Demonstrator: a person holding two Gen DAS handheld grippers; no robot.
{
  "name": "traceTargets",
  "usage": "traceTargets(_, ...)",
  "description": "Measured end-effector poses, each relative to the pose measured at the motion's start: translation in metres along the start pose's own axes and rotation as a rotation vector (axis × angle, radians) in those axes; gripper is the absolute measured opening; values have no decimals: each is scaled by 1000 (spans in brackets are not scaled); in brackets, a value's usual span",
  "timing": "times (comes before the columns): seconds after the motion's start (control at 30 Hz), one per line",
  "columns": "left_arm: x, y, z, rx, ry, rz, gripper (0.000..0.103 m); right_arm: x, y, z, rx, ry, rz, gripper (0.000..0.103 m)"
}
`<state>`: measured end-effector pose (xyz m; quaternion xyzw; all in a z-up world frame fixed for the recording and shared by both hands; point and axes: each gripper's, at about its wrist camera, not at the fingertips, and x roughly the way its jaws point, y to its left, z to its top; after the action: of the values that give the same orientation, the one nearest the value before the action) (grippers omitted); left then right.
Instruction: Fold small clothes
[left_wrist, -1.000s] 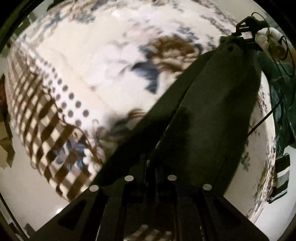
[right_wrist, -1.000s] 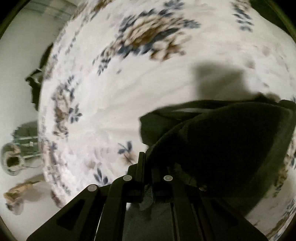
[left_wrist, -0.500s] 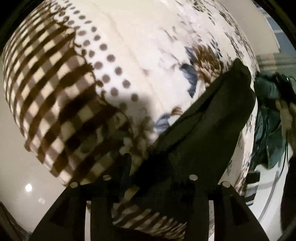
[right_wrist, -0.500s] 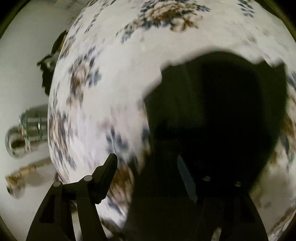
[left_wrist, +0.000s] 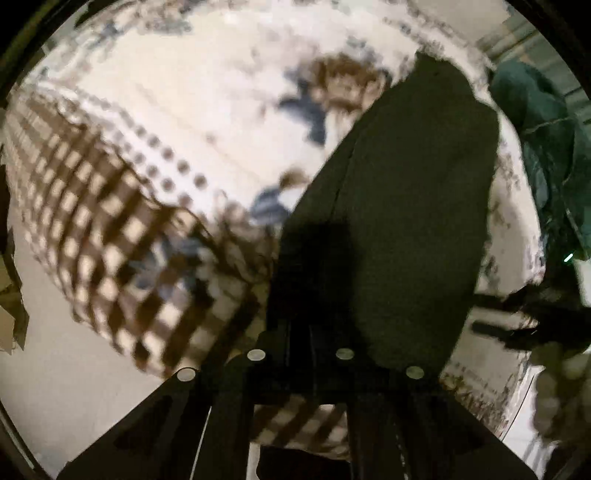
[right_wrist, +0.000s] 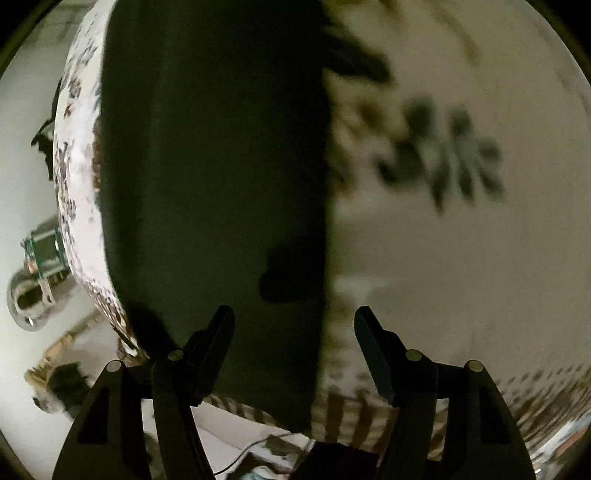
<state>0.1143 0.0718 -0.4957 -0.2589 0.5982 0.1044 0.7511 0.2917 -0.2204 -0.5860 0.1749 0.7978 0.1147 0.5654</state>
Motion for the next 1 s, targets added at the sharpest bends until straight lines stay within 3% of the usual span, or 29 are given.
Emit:
traceTargets(0.1, -25, -1, 5, 12, -52, 8, 6, 2, -10, -15, 4, -14, 11, 69)
traceTargets(0.2, -15, 13, 9, -5, -46, 31, 6, 1, -16, -23, -11, -21, 12, 69)
traceTargets(0.27, 9, 25, 10, -33, 2, 43, 7, 2, -16, -26, -20, -17, 9, 69)
traceTargets(0.33, 38, 33, 12, -72, 105, 33, 10, 2, -16, -28, -29, -9, 6, 69)
traceTargets(0.4, 42, 43, 10, -130, 173, 20, 10, 0, -15, -29, -39, -1, 7, 69)
traceTargets(0.47, 24, 45, 14, -131, 157, 44, 18, -3, -11, -29, -39, 3, 25, 69)
traceTargets(0.53, 2, 42, 26, -142, 105, 3, 30, -16, -13, -28, -39, -3, 73, 69)
traceTargets(0.57, -9, 36, 42, -142, 72, -21, 42, -23, -15, -26, -31, -11, 91, 69)
traceTargets(0.63, -18, 20, 74, -124, 26, -67, 57, -36, -21, -20, -16, -35, 117, 69)
traceTargets(0.67, -19, 2, 105, -100, -2, -110, 60, -44, -22, -14, -2, -48, 132, 69)
traceTargets(0.73, -13, -35, 157, -44, -39, -175, 60, -61, -24, 6, 22, -82, 163, 69)
traceTargets(0.87, 18, -125, 266, 135, -95, -208, 60, -100, -29, 72, 48, -178, 157, 69)
traceTargets(1.0, 80, -200, 357, 291, -33, -234, 60, -131, -29, 153, 91, -288, 144, 69)
